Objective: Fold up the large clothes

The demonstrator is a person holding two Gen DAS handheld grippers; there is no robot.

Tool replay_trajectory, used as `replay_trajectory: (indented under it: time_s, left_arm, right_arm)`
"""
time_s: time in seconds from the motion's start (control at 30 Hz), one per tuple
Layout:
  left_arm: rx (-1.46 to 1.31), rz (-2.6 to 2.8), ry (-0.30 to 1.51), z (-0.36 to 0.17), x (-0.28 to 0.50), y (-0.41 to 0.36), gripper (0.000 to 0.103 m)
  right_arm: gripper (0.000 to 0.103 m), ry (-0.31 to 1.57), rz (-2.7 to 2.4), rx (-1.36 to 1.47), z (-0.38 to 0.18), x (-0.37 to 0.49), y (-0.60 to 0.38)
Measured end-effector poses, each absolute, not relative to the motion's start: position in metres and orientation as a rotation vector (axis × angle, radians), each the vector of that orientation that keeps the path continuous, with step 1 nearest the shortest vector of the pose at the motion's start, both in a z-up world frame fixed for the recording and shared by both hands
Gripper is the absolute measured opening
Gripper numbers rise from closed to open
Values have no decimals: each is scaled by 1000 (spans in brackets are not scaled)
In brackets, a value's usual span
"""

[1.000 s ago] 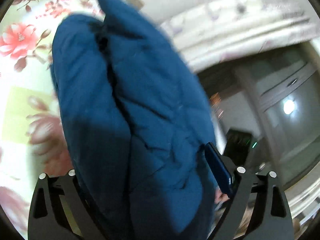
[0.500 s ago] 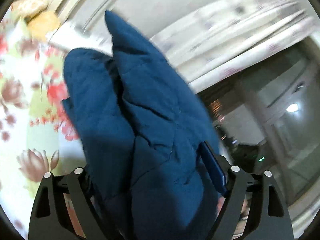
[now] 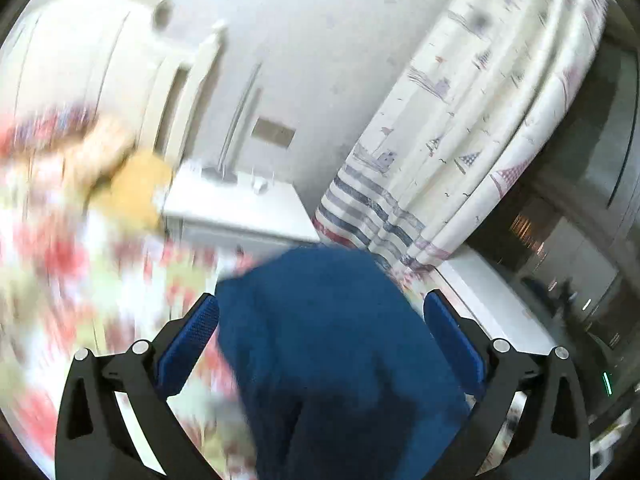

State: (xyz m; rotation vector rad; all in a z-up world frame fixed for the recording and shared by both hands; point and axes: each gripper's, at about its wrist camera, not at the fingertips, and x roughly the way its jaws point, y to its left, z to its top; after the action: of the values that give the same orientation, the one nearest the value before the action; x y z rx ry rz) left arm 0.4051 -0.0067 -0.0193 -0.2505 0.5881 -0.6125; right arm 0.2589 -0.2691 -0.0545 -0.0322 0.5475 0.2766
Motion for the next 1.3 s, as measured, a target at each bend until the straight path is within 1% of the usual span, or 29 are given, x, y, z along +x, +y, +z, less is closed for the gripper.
replay_trajectory:
  time_s: [0.03, 0.07, 0.13, 0.17, 0.2, 0.27, 0.33, 0.37, 0.43, 0.6, 0.67, 0.87, 0.9, 0.97, 1.03, 1.1, 1.2, 1.3]
  left_arm:
    - [-199, -615, 603, -7, 414, -26, 98]
    - [-109, -620, 621, 2, 428, -56, 98]
    - [46, -586, 642, 0, 451, -101, 98]
    - [81, -585, 663, -10, 459, -110, 98]
    - [115, -592, 700, -21, 473, -121, 98]
    - [160, -605, 788, -49, 496, -131, 98]
    - [222, -617, 891, -89, 513, -141, 98]
    - [247, -617, 914, -102, 516, -148, 99]
    - [192, -647, 905, -119, 524, -140, 99]
    - [57, -666, 962, -152, 543, -121, 99]
    - [22, -670, 976, -159, 545, -118, 99]
    - [23, -668, 974, -157, 542, -123, 99]
    - [18, -654, 971, -152, 540, -121, 99]
    - [78, -567, 928, -137, 526, -116, 99]
    - [114, -543, 858, -114, 496, -107, 99]
    - [143, -494, 783, -88, 446, -89, 99]
    - [186, -501, 743, -85, 378, -76, 99]
    - [249, -487, 744, -110, 337, -80, 99]
  right_arm:
    - [67, 537, 298, -81, -52, 255, -252]
    - [66, 523, 324, -152, -51, 252, -227]
    - [65, 512, 350, -273, -54, 249, -188]
    - [61, 510, 353, -344, -60, 249, -168]
    - [59, 513, 353, -384, -66, 251, -157]
    - [59, 555, 353, -450, -86, 260, -135]
    - [58, 631, 340, -499, -111, 268, -124]
    - [59, 640, 337, -497, -121, 272, -125]
    - [60, 642, 341, -492, -133, 277, -125]
    - [61, 655, 345, -496, -140, 281, -120]
    - [63, 652, 343, -478, -143, 284, -119]
    - [65, 662, 368, -463, -137, 287, -120]
    - [65, 679, 388, -448, -133, 286, -124]
    - [62, 700, 420, -388, -108, 271, -143]
    - [62, 626, 407, -309, -75, 246, -175]
    - [62, 571, 371, -226, -50, 225, -216]
    - [63, 562, 258, -144, -46, 224, -279]
    - [63, 680, 168, -77, -82, 253, -319]
